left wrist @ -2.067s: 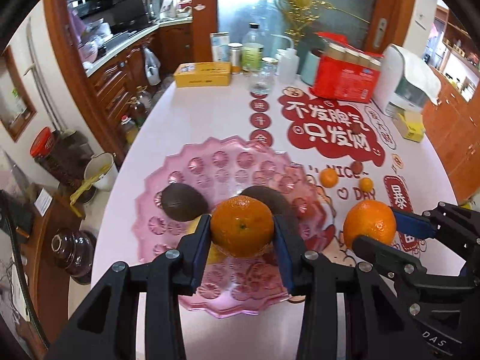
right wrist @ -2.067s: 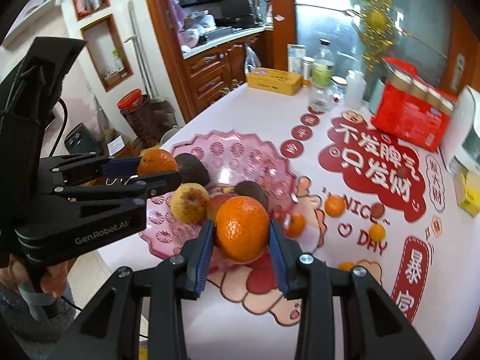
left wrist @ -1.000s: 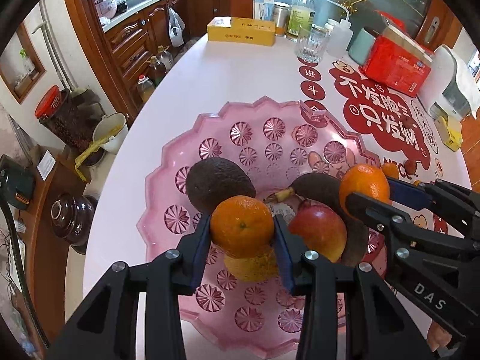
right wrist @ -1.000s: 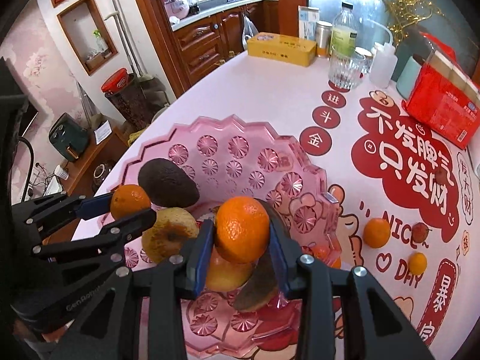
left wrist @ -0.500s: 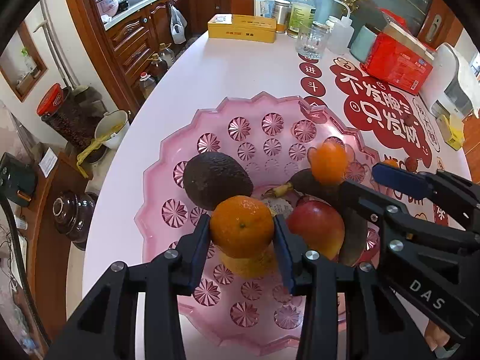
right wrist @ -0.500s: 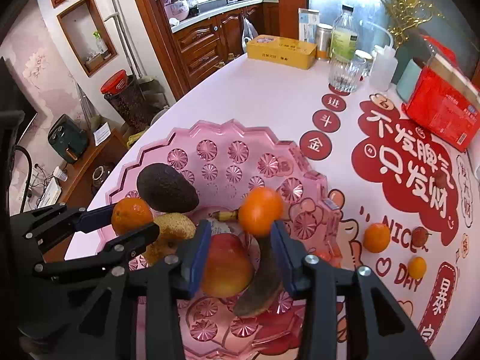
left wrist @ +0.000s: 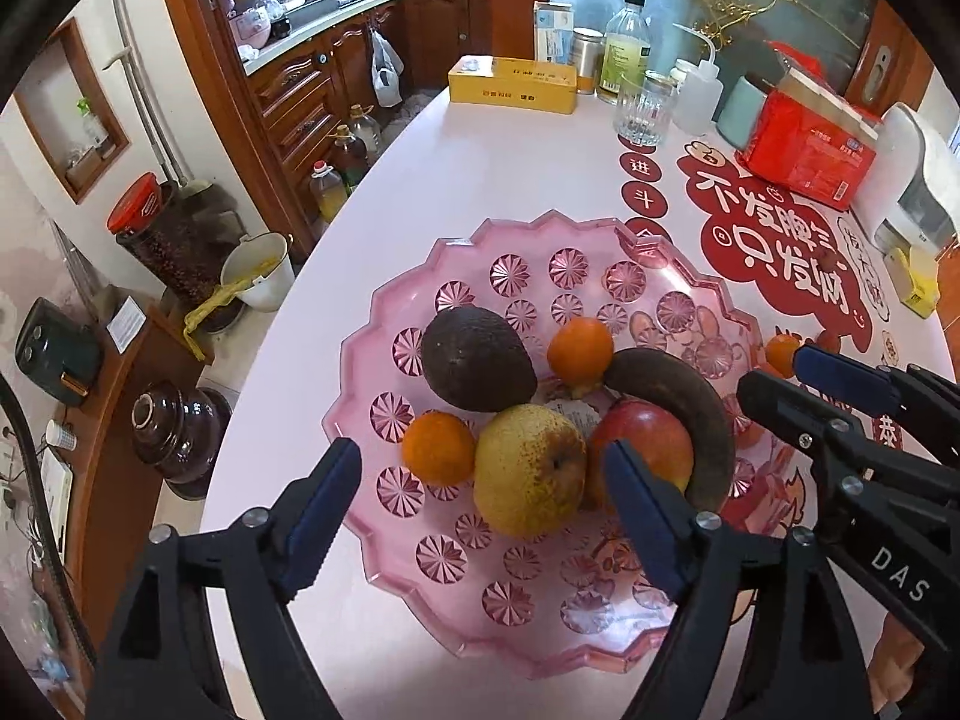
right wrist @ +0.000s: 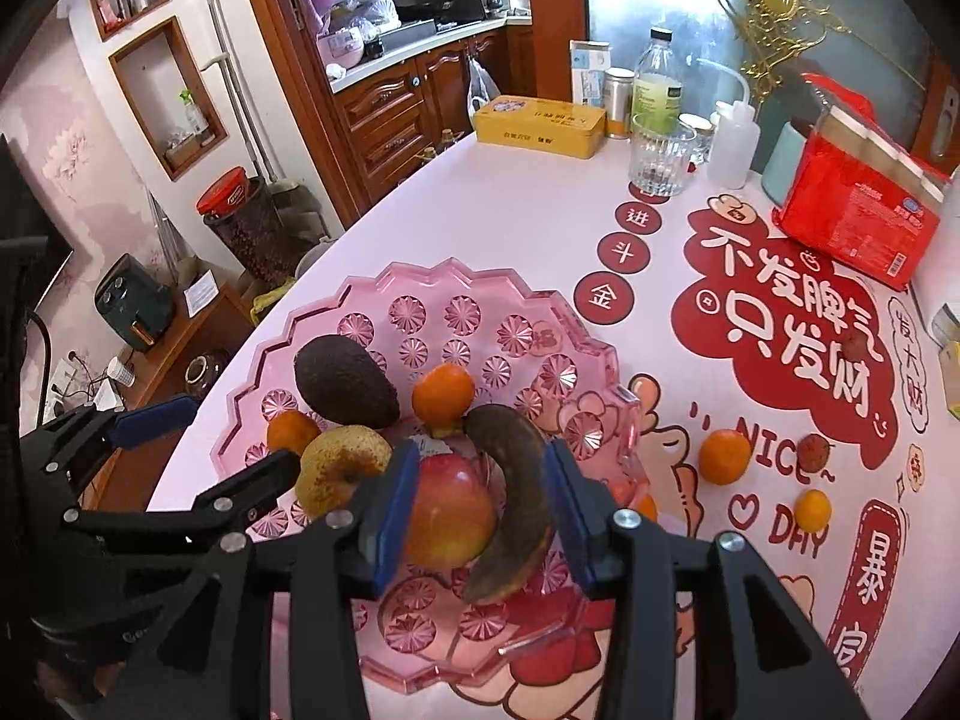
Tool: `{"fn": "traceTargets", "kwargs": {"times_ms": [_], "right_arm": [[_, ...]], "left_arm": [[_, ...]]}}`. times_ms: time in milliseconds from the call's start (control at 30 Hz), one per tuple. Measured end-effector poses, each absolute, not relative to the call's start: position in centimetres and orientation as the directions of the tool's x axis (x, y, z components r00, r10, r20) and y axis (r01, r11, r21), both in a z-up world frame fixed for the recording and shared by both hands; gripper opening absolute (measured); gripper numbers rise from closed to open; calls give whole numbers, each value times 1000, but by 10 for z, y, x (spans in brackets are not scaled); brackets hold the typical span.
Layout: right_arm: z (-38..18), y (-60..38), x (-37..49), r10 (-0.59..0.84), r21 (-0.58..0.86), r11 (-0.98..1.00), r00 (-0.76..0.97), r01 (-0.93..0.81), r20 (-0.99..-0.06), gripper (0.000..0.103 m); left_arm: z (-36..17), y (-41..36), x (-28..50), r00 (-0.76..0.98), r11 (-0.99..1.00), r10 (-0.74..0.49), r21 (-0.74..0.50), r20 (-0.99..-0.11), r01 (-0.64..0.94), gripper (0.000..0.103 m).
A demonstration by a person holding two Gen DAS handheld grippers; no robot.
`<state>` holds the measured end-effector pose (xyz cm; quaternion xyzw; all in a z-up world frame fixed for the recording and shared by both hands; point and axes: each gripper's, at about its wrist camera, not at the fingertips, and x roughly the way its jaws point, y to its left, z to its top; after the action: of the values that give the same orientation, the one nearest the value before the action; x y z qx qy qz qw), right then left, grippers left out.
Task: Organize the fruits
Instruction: 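Withdraw both open tools from the bowl toward the remaining oranges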
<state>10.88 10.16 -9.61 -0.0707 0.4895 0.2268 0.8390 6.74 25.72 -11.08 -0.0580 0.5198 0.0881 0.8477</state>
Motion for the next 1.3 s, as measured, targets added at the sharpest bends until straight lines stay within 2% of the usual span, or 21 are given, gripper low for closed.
{"fn": "traceTargets", "kwargs": {"times_ms": [400,800,1100,1300], "right_arm": [[-68,83,81,327,103,892,469,-441,-821,44],[-37,55,46,331,83,898,538,-433,-776,44],[-22,12,34,305,76,922,591,-379,-747,44],[-15,-37,36,241,56,954,644,-294,-726,44]], "left_arm": [[-87,241,46,475,981,63,-32,-877,-189,90],[-56,217,26,529,989,76,-3,-845,-147,91],[-32,181,27,591,997,33,-16,-806,-77,91],[-19,152,35,628,999,18,-3,-778,-33,97]]}}
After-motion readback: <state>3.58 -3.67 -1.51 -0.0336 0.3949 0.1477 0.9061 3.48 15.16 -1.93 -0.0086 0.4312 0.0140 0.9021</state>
